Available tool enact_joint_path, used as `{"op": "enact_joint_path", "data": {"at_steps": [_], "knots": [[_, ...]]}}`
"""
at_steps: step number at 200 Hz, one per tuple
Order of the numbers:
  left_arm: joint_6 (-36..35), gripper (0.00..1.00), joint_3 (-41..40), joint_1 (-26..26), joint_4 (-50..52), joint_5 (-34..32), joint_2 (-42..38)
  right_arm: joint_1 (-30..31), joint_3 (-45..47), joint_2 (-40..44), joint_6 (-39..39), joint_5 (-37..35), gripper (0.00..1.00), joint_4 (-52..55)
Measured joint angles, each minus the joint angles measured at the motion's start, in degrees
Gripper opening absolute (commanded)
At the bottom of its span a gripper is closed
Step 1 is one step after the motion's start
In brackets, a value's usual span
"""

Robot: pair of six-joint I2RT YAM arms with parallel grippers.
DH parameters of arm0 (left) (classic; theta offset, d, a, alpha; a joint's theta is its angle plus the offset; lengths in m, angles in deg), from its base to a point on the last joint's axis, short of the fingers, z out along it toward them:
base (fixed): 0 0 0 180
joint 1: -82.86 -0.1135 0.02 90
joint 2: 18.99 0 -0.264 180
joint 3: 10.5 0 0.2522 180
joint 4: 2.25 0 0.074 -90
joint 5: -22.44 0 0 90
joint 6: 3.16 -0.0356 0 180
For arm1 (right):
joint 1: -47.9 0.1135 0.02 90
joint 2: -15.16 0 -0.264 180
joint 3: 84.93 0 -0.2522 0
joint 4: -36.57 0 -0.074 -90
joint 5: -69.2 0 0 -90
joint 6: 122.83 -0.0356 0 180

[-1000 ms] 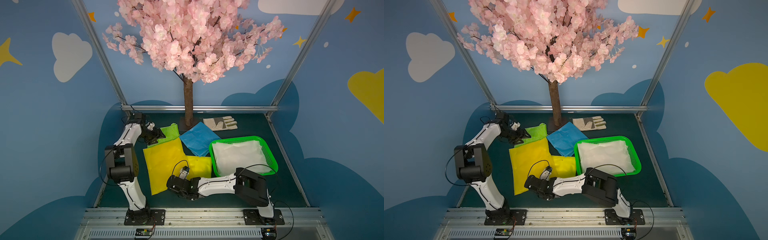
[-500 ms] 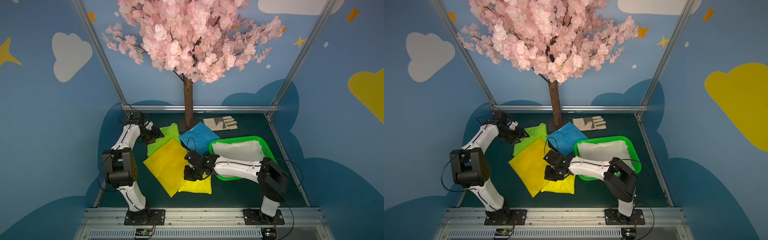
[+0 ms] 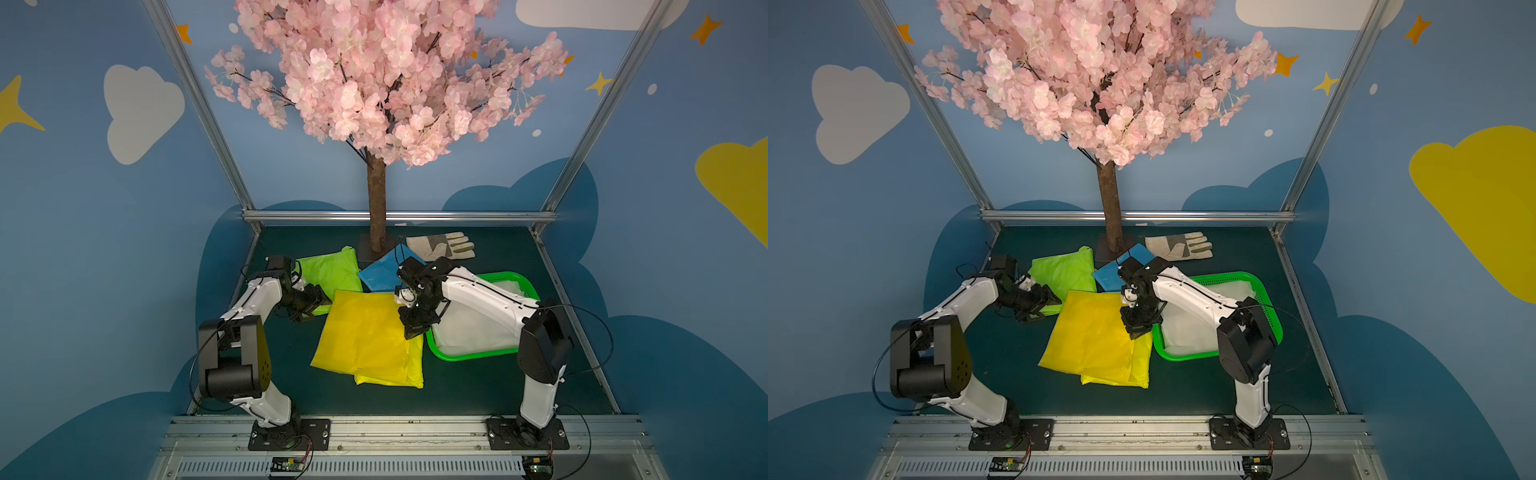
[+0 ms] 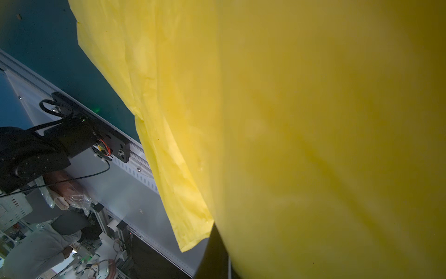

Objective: Put the folded raincoat in the basket
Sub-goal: Adjust the raincoat at the center of the board, then pick up the raincoat from the center of the board.

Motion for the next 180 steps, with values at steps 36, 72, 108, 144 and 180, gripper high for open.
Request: {"op": "enact_joint_path", "data": {"at_steps": [36,72,108,144,180], "knots": [[4.6,0.74,-9.8,1.8,-7.0,1.4,-3.3,-0.8,-4.4,-4.3,3.8,-1.3,0.0,4.0],[6.3,0.71,-11.8,3.2,-13.4,-1.8,-3.7,-1.6,-5.1,-5.7,6.2,-1.7,0.0,5.8],[6.5,0.7,-15.5,3.3,-20.6,-4.5,-4.4,-2.2,-5.1,-5.7,7.1,-2.1,0.0,6.7],[6.5,0.67,-18.2,3.3,-26.8,-4.1,-7.0,-2.2,-5.1,-5.8,7.3,-2.1,0.0,6.9],[6.9,0.53,-19.8,4.0,-32.3,-0.5,-4.8,-2.2,-5.1,-6.0,7.3,-2.3,0.0,6.9]]}}
